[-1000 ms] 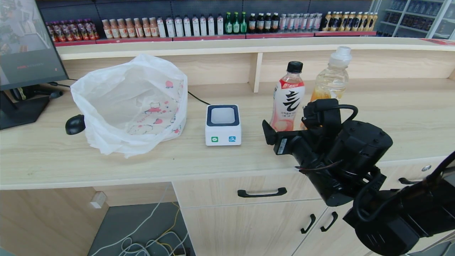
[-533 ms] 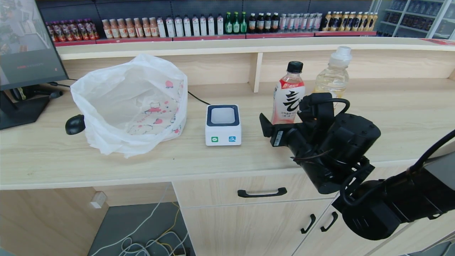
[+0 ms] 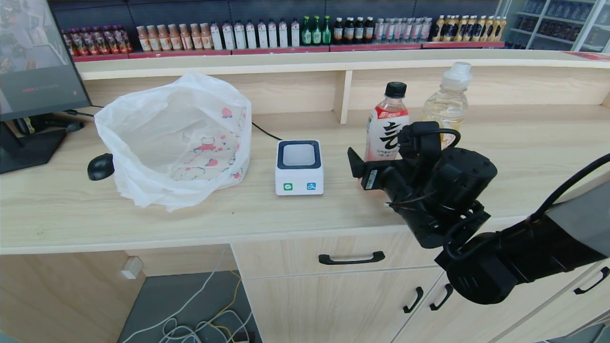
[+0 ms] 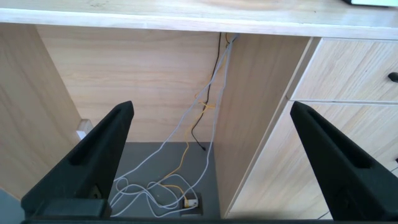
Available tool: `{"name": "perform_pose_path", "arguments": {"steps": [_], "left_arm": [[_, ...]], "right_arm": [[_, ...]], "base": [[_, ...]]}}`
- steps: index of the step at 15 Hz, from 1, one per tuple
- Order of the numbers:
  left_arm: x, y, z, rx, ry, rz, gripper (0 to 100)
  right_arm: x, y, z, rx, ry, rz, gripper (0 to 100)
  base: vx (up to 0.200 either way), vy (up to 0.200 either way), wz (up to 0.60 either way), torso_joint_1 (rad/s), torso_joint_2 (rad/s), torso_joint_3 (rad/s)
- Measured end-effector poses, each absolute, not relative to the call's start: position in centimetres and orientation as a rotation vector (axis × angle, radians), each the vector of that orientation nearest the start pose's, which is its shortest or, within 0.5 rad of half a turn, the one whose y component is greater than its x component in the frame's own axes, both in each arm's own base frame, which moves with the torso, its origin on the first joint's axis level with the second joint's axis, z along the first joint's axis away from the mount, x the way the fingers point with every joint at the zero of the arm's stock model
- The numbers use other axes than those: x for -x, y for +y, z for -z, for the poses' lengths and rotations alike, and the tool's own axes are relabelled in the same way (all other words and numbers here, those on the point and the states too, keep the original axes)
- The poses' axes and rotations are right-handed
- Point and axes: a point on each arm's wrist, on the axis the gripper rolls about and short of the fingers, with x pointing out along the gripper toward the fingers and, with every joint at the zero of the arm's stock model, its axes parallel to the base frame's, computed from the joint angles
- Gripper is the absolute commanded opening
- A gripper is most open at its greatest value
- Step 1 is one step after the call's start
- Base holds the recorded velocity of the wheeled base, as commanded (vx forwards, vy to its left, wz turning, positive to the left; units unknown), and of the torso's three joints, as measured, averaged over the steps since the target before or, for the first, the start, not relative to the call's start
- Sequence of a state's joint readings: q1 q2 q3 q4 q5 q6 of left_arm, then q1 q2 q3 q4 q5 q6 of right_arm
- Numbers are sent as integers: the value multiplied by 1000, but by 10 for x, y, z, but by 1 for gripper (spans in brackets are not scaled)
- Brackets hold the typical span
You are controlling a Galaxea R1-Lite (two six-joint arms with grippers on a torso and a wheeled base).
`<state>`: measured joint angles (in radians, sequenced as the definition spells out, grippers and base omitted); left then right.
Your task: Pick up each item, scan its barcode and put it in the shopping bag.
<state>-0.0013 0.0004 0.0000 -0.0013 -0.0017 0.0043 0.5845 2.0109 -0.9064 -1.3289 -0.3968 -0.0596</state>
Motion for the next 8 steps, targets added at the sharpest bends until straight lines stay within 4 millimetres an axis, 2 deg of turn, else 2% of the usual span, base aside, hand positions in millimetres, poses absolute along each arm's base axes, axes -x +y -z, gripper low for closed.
{"name": "perform_pose_path", "arguments": {"steps": [8], "left_arm": [[23, 0, -76, -5, -1, 3, 100]], "right_arm": [[-326, 189, -171, -41, -213, -184, 100]], "base": [[0, 0, 0, 0, 0, 0]]}}
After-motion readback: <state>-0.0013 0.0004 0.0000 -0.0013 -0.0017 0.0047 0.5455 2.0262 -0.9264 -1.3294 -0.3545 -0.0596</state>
